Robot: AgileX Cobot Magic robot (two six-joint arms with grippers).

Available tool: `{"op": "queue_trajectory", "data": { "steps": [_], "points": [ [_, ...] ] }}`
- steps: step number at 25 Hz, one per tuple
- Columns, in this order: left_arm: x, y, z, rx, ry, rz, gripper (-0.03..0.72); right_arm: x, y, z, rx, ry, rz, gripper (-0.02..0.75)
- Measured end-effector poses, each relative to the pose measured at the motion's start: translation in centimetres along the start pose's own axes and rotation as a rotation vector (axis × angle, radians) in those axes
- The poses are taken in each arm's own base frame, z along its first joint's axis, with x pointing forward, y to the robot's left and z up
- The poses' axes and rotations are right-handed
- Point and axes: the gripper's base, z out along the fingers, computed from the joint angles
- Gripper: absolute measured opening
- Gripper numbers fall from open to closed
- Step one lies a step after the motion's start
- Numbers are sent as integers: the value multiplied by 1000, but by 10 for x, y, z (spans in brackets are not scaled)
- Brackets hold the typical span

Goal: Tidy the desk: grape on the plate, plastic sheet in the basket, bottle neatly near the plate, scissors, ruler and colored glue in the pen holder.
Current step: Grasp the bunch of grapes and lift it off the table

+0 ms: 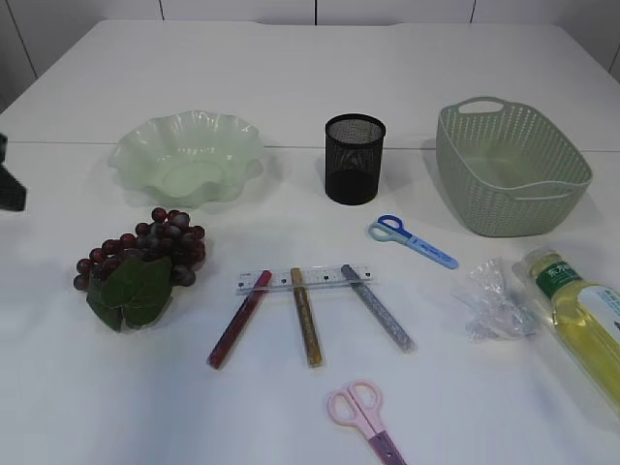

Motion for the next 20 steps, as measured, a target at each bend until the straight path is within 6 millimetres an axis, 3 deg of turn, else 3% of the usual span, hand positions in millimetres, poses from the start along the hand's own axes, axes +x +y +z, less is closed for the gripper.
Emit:
{"op": "queue_trajectory", "data": {
  "steps": [6,10,15,20],
  "points": [
    [-53,-42,30,59,45,119,403,-3,0,16,4,53,-3,417],
    [-72,-71,65,79,120,194,403,-3,1,19,3,63,-9,417],
    [-68,-86,109,36,238,285,425,-3,1,18,3,63,-12,417],
    [-59,-89,134,14,293,317,557,-3,1,18,3,64,-14,417]
  ]
}}
